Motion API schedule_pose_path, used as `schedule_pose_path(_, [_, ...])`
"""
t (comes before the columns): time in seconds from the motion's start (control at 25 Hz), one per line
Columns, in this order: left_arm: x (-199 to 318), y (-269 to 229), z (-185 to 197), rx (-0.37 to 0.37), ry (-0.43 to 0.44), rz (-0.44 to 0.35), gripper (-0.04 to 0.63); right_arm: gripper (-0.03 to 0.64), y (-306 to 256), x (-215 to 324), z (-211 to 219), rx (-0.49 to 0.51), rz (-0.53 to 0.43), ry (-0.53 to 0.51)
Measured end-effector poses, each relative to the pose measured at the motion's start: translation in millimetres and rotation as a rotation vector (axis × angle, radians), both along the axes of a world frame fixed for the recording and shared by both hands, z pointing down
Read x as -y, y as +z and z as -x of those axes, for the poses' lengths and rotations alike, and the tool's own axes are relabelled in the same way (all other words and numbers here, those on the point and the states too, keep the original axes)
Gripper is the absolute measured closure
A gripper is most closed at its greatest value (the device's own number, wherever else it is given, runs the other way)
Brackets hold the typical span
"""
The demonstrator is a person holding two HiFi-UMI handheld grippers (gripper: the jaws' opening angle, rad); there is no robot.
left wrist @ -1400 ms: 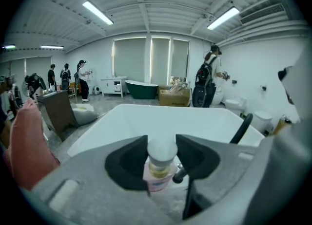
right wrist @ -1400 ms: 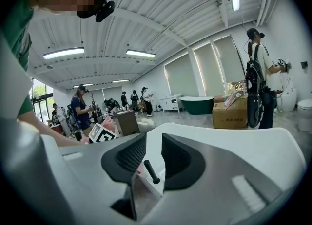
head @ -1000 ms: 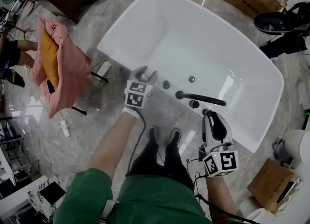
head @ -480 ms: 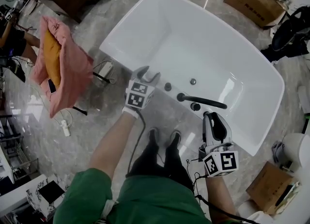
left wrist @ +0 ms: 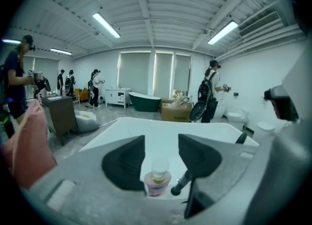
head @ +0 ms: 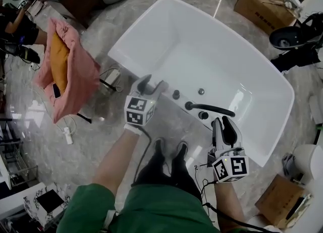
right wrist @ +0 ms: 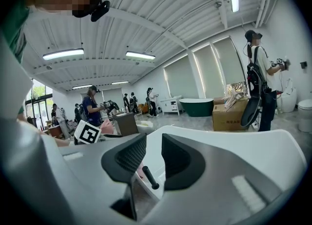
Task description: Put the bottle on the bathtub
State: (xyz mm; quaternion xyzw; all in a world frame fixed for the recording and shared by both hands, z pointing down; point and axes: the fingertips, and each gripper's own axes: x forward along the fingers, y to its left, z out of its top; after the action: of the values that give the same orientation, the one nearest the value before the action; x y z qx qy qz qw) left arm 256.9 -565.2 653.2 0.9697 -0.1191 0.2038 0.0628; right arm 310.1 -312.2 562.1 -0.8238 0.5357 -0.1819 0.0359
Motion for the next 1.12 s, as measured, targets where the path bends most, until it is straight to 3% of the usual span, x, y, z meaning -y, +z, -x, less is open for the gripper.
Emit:
schedule_pose_path(0.16, [-4.5, -48.8, 16.5, -0.077, -0.03, 0.002, 0.388, 0.518, -21.3, -1.3, -1.4, -0.032, -0.033, 0.0])
schedule_pose_path(0.76, [-68.1, -220.9, 73.2, -0.249, 0.022, -0.046, 0.414, 0.518, -145.2, -18.9, 11.5, -0.179, -0.14, 0.054])
schedule_pose_path(1.12, [-78.6, -281.4, 107.9, -0.285, -0.031, -0.122, 0.445, 0.518, -196.9, -20.3, 29.8, -0.257, -0.186, 0.038])
